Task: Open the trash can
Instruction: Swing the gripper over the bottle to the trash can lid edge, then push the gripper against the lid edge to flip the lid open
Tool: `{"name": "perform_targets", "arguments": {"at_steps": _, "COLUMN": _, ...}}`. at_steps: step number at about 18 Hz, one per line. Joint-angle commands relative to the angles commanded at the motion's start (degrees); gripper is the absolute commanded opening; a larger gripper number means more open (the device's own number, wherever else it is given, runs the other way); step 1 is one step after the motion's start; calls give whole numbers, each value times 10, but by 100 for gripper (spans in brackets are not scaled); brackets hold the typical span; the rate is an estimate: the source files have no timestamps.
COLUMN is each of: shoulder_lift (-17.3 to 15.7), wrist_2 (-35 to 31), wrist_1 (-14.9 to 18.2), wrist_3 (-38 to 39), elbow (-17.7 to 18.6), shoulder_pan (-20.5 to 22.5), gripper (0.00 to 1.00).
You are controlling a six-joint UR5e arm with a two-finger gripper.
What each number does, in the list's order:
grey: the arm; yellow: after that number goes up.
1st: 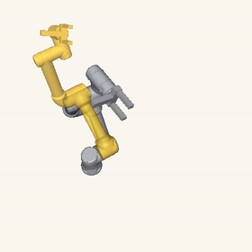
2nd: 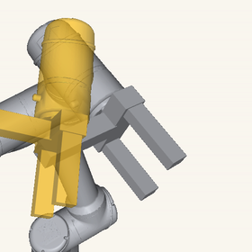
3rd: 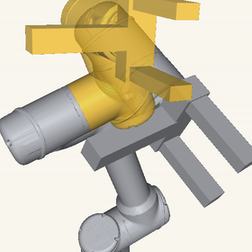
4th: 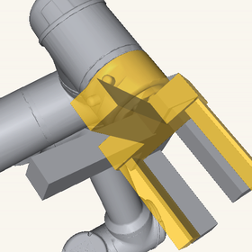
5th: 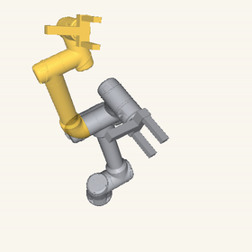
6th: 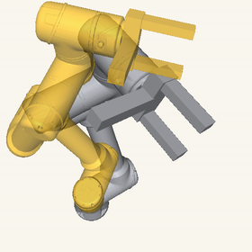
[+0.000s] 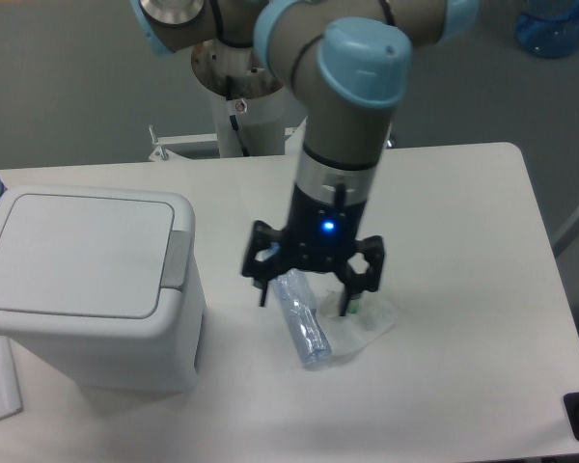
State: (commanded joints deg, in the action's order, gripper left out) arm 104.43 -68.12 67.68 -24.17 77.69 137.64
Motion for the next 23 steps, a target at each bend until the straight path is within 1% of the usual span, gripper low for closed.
{"name": "perform_targets", "arguments": {"at_steps": 2, "shoulder_lift": -15, "wrist_2": 15, "wrist_1": -1, "wrist_3": 1, "elbow": 12, "shoulder_pan": 0, "gripper": 100}}
{"name": "perform_targets", "arguments": {"at_steps": 3, "shoulder_lift": -18, "wrist_2": 19, "wrist_1": 0, "wrist_3": 5, "elbow": 14, "shoulder_pan": 0, "gripper": 100}}
{"name": "perform_targets", "arguments": {"at_steps": 6, "shoulder_lift": -28, "wrist_2": 16, "wrist_1": -2, "wrist_3": 6, "elbow": 39, "shoulder_pan": -1, "gripper": 100}}
{"name": "perform_targets", "arguments": {"at_steps": 12, "shoulder_lift": -27, "wrist_2": 12, "wrist_1": -29, "wrist_3": 18, "elbow": 61, "shoulder_pan": -11, "gripper": 100}}
{"name": "perform_targets", "arguments": {"at_steps": 14, "shoulder_lift": -30, "wrist_2": 12, "wrist_1": -31, "wrist_3": 21, "elbow": 67, "shoulder_pan": -18, "gripper": 100}}
{"name": "perform_targets", "arguments": {"at_steps": 19, "shoulder_lift": -37, "wrist_2": 12, "wrist_1": -33, "wrist_3": 18, "elbow": 84, "shoulder_pan": -18, "gripper": 100}}
{"name": "perform_targets", "arguments": {"at_steps": 23, "shoulder_lift": -37, "wrist_2": 11, "wrist_1": -42, "wrist_3": 18, "elbow": 86, "shoulder_pan": -21, "gripper": 100}}
